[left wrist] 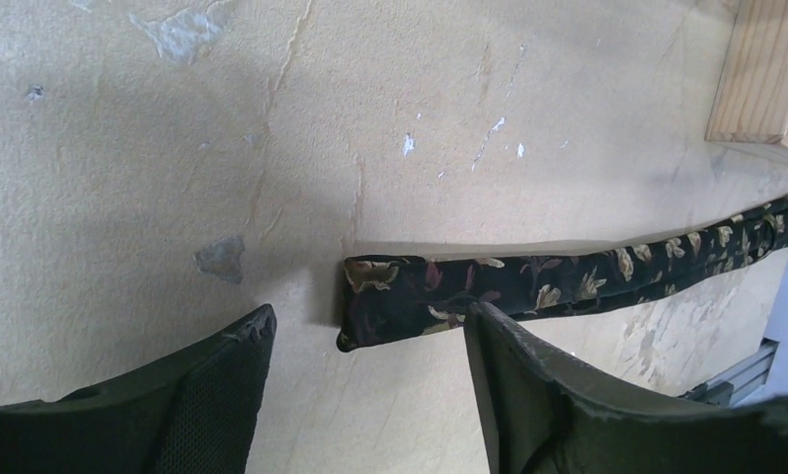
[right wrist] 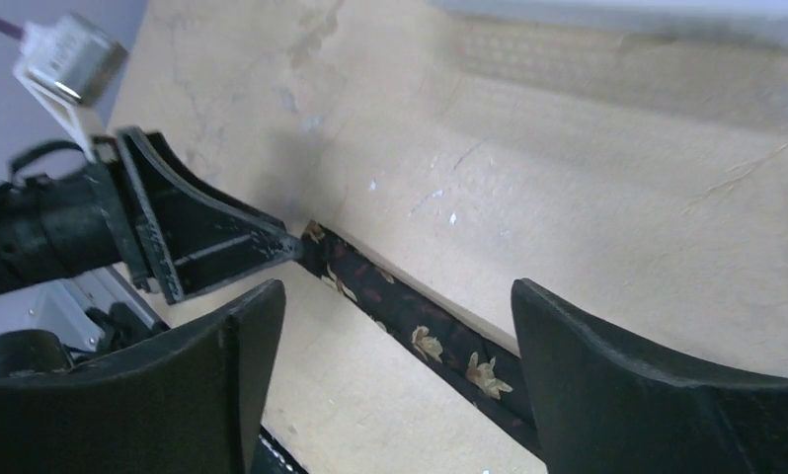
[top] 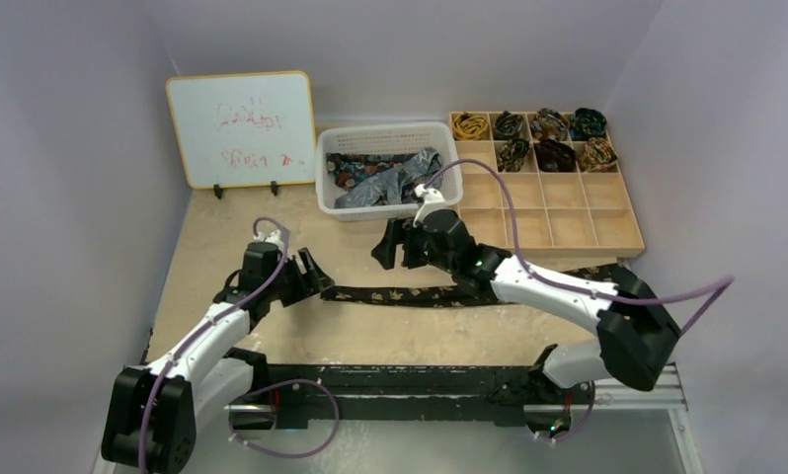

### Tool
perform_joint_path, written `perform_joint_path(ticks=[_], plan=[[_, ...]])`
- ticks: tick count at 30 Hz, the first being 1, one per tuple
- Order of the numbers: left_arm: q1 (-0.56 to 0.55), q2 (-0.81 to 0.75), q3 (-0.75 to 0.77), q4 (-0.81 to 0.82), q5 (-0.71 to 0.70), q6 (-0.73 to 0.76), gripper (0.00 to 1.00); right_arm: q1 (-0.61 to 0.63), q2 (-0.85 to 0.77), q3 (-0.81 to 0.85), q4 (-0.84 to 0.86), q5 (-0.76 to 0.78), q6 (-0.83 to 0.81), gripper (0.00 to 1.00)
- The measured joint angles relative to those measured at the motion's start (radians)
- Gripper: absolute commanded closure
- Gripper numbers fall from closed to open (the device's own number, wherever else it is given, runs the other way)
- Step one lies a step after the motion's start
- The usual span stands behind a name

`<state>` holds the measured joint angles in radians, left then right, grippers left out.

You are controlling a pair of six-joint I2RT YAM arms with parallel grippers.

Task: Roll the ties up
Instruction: Roll the tie at the center of the board.

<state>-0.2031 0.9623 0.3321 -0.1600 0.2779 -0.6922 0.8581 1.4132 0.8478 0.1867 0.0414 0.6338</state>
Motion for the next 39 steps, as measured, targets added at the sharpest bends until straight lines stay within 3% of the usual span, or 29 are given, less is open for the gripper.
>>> perform_joint_path(ticks=[1, 2, 7, 17, 25, 34, 39], plan=[[0.000, -0.007, -0.002, -0.001, -0.003, -0.002, 0.14, 0.000, -0.020, 0.000, -0.004, 0.016, -0.005, 0.02], [0.000, -0.014, -0.003, -0.004, -0.006, -0.003, 0.12, 0.000, -0.051, -0.002, -0.004, 0.036, -0.019, 0.01], [0.000, -0.034, -0.009, -0.013, -0.017, -0.005, 0.11, -0.002, -0.135, -0.053, 0.051, 0.047, 0.000, 0.03], [0.000, -0.035, -0.017, -0.013, -0.019, -0.005, 0.13, 0.030, 0.105, -0.071, 0.155, -0.108, 0.135, 0.48], [0.000, -0.010, -0.017, 0.015, -0.008, -0.004, 0.20, 0.135, 0.283, 0.048, 0.139, -0.114, 0.180, 0.73], [0.000, 0.006, -0.017, 0.027, 0.014, 0.001, 0.21, 0.140, 0.326, 0.074, 0.027, -0.079, 0.211, 0.82], [0.000, 0.019, -0.017, 0.034, 0.030, 0.005, 0.31, 0.136, 0.395, 0.110, -0.010, -0.077, 0.211, 0.85]])
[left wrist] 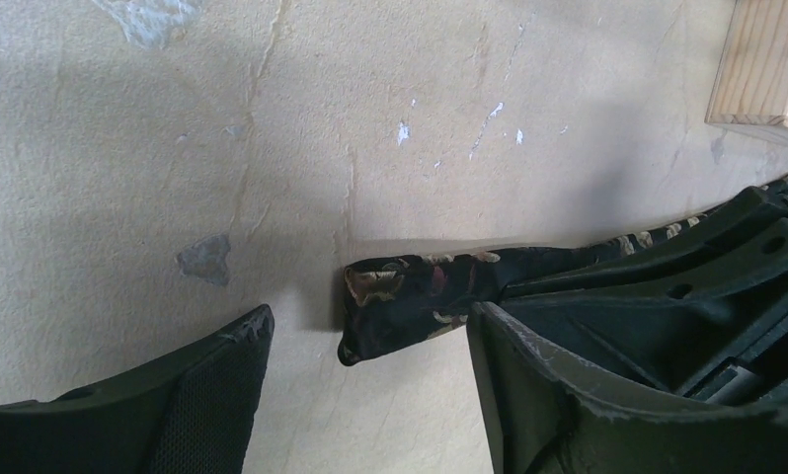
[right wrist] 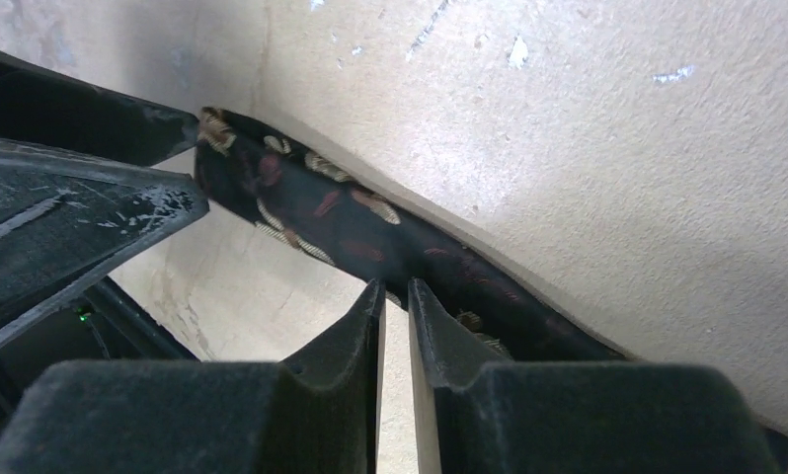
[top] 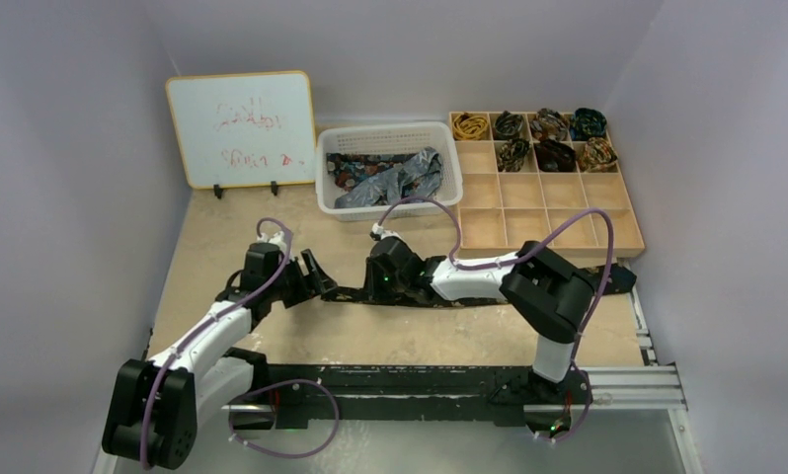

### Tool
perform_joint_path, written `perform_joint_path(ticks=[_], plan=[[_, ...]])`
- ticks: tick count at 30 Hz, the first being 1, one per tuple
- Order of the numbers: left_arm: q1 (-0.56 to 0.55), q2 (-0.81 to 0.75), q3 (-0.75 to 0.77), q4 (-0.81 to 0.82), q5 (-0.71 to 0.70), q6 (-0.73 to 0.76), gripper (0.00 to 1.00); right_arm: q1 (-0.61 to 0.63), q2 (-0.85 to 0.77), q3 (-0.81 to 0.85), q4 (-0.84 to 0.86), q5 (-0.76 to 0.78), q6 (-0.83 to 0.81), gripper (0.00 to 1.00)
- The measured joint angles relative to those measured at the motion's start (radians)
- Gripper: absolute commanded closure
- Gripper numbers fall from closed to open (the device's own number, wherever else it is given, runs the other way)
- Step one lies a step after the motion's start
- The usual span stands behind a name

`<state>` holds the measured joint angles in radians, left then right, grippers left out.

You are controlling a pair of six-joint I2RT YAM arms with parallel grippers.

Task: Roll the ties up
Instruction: Roll the tie at the center of the board.

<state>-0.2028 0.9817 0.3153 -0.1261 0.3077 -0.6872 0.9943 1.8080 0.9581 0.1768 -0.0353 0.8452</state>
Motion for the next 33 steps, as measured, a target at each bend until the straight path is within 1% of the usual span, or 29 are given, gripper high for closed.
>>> perform_joint_path(ticks=[2, 4, 9, 11, 14, 16, 18, 21, 26, 30, 33], plan=[[0.000, 0.009, 0.000, 0.005, 0.007, 0.001, 0.32, -0.004, 0.013, 0.003, -0.008, -0.001, 0.002, 0.87], [0.000, 0.017, 0.000, 0.010, 0.014, 0.003, 0.33, -0.007, 0.013, 0.009, -0.018, 0.000, 0.001, 0.88], [0.000, 0.031, 0.001, 0.022, 0.030, 0.004, 0.34, -0.013, 0.003, 0.011, -0.034, 0.000, 0.002, 0.82], [0.000, 0.031, 0.001, 0.022, 0.030, 0.004, 0.34, -0.014, -0.011, 0.011, -0.045, 0.000, 0.000, 0.82], [0.000, 0.030, 0.001, 0.022, 0.031, 0.004, 0.36, -0.016, -0.039, 0.011, -0.054, 0.001, -0.001, 0.82], [0.000, 0.030, 0.001, 0.021, 0.031, 0.005, 0.38, -0.019, -0.048, 0.013, -0.057, 0.006, -0.001, 0.85], [0.000, 0.032, 0.001, 0.021, 0.031, 0.009, 0.41, -0.020, -0.045, 0.020, -0.067, 0.019, 0.000, 0.85], [0.000, 0.044, 0.001, 0.023, 0.036, 0.016, 0.43, -0.023, -0.030, 0.029, -0.079, 0.043, 0.000, 0.85], [0.000, 0.057, 0.001, 0.034, 0.048, 0.019, 0.44, -0.027, 0.009, 0.034, -0.097, 0.059, 0.010, 0.85], [0.000, 0.066, 0.001, 0.040, 0.054, 0.019, 0.48, -0.027, 0.011, 0.036, -0.097, 0.067, 0.018, 0.85], [0.000, 0.081, 0.006, 0.044, 0.056, 0.019, 0.48, -0.027, 0.011, 0.036, -0.097, 0.071, 0.019, 0.85]])
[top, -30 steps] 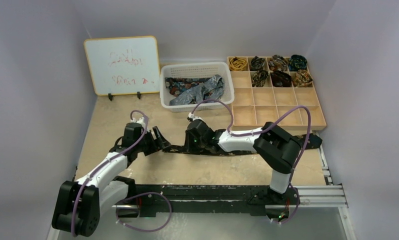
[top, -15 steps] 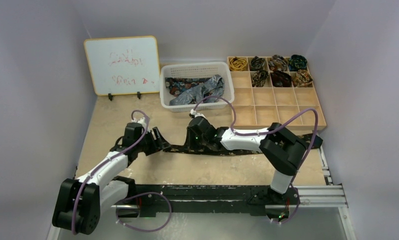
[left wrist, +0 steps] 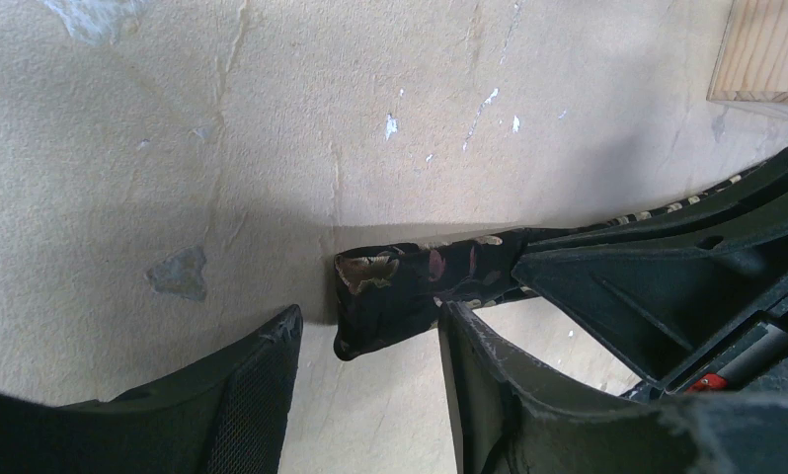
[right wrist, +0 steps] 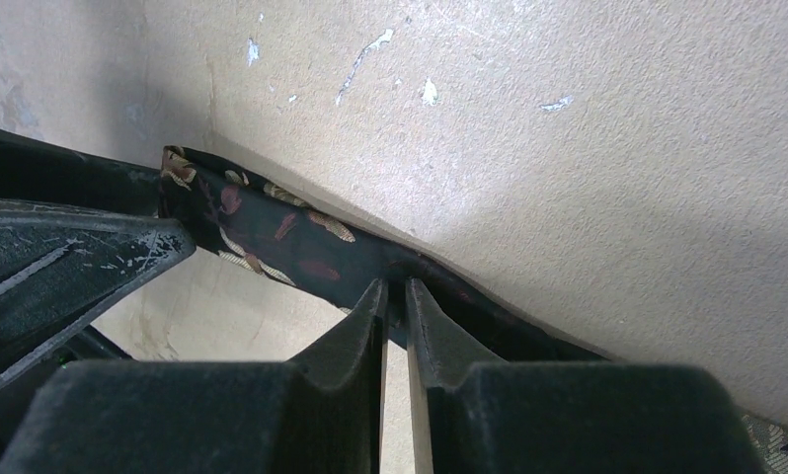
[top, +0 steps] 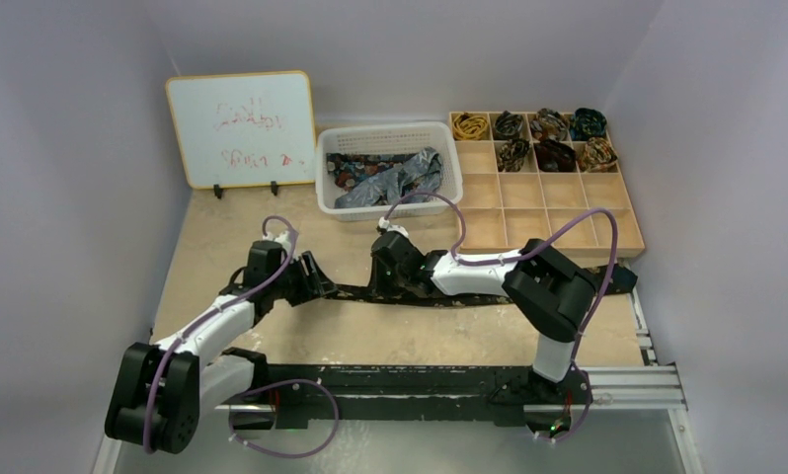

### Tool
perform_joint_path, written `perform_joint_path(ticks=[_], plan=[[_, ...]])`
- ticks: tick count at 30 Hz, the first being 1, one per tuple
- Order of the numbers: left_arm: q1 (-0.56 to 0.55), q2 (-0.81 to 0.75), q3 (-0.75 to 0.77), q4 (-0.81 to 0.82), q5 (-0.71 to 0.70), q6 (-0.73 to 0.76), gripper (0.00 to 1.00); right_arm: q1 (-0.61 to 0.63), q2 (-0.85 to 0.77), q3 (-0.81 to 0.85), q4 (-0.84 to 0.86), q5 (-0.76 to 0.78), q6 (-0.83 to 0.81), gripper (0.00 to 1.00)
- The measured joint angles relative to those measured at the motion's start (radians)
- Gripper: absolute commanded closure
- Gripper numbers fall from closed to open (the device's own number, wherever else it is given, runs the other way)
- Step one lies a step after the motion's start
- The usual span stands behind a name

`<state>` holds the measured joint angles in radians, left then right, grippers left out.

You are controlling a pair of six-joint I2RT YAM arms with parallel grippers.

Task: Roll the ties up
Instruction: Roll the tie at the center of the board.

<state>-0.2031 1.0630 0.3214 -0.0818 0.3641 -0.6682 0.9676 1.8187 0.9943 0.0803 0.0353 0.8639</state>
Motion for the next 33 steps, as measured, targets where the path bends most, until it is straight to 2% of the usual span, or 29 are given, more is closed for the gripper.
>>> perform_joint_path(ticks=[12, 17, 20, 21, 22, 24, 25, 27, 33], plan=[[0.000, 0.030, 0.008, -0.002, -0.001, 0.010, 0.66, 0.000, 0.000, -0.002, 0.003, -0.001, 0.001, 0.84], [0.000, 0.042, 0.008, -0.001, 0.009, 0.026, 0.83, 0.000, 0.000, -0.002, 0.003, 0.000, 0.000, 0.83], [0.000, 0.049, 0.008, -0.002, 0.010, 0.030, 0.98, 0.000, 0.000, -0.001, 0.003, -0.001, -0.003, 0.85], [0.000, 0.048, 0.008, -0.002, 0.009, 0.032, 1.00, 0.000, 0.000, 0.000, 0.003, -0.003, -0.008, 0.82], [0.000, 0.047, 0.008, -0.001, 0.009, 0.031, 1.00, 0.000, 0.000, 0.000, 0.003, -0.003, -0.011, 0.73], [0.000, 0.041, 0.008, 0.002, 0.009, 0.034, 1.00, 0.000, 0.000, 0.000, 0.009, -0.014, -0.017, 0.72], [0.000, 0.037, 0.008, 0.005, 0.009, 0.034, 1.00, 0.000, 0.000, 0.003, 0.011, -0.020, -0.020, 0.73], [0.000, 0.024, 0.008, 0.006, 0.007, 0.033, 1.00, 0.000, -0.001, 0.005, 0.011, -0.021, -0.028, 0.83], [0.000, -0.072, 0.008, -0.034, -0.013, 0.024, 1.00, -0.004, -0.021, 0.005, -0.009, -0.027, -0.055, 0.91]])
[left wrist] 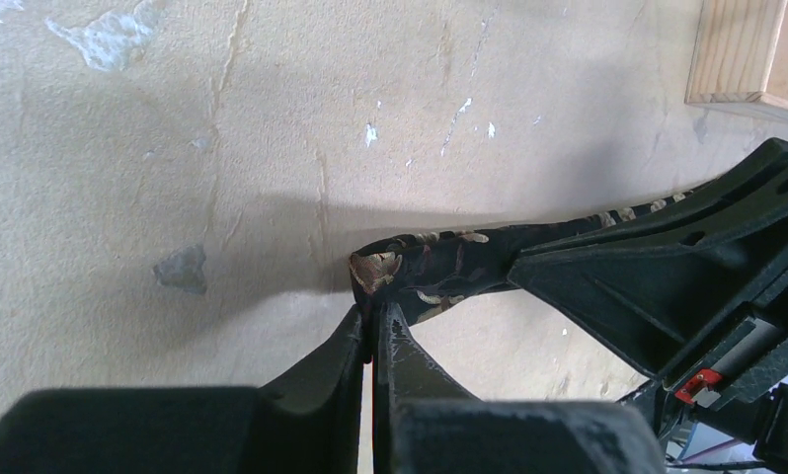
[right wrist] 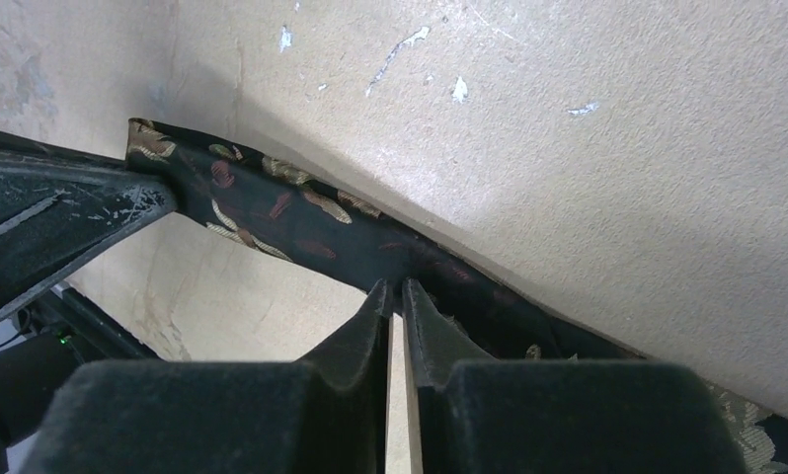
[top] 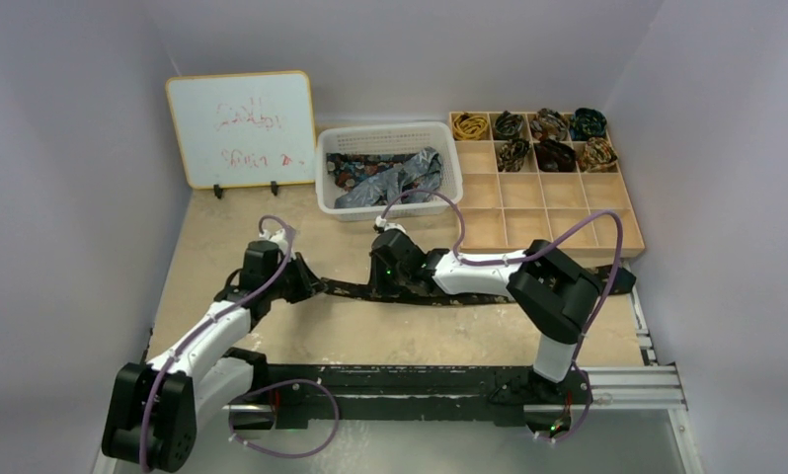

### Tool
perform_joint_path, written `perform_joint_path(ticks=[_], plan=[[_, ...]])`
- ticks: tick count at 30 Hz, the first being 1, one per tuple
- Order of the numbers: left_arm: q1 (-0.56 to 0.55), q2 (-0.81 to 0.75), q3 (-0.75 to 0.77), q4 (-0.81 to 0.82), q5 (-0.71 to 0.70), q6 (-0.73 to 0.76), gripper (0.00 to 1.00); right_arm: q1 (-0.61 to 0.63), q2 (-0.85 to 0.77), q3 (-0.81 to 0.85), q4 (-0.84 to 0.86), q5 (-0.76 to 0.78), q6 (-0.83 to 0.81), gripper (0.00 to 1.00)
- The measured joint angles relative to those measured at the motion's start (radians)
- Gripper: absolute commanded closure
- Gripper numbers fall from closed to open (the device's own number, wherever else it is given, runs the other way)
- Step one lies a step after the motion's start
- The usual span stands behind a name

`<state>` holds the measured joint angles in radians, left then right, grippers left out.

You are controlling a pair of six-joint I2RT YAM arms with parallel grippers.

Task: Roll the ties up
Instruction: Roll the tie at the center of the board.

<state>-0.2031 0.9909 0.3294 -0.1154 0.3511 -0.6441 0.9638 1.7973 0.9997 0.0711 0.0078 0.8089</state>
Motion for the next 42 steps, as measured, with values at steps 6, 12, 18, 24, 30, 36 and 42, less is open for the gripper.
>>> perform_joint_path(ticks=[6, 12, 18, 24, 30, 36, 42], plan=[[0.000, -0.063, 0.002, -0.071, -0.026, -0.008, 1.00, -0.002, -0.001, 0.005, 0.007, -0.025, -0.001, 0.92], [0.000, -0.074, 0.037, -0.131, -0.039, -0.008, 1.00, -0.002, 0.004, 0.021, 0.018, -0.032, -0.005, 0.95], [-0.003, -0.082, 0.074, -0.148, -0.041, -0.009, 1.00, -0.002, 0.030, 0.021, 0.016, -0.035, 0.002, 0.96], [-0.021, -0.082, 0.077, -0.157, -0.046, -0.009, 1.00, -0.002, 0.051, 0.021, 0.027, -0.045, 0.012, 0.96], [-0.022, -0.078, 0.077, -0.159, -0.066, -0.009, 1.00, -0.002, 0.015, 0.019, 0.025, -0.045, 0.013, 0.95], [-0.023, -0.071, 0.079, -0.160, -0.071, -0.009, 1.00, -0.002, -0.013, 0.028, 0.056, -0.045, 0.013, 1.00], [-0.023, -0.071, 0.088, -0.164, -0.071, -0.009, 1.00, -0.002, 0.065, 0.050, 0.054, -0.044, 0.014, 0.99]])
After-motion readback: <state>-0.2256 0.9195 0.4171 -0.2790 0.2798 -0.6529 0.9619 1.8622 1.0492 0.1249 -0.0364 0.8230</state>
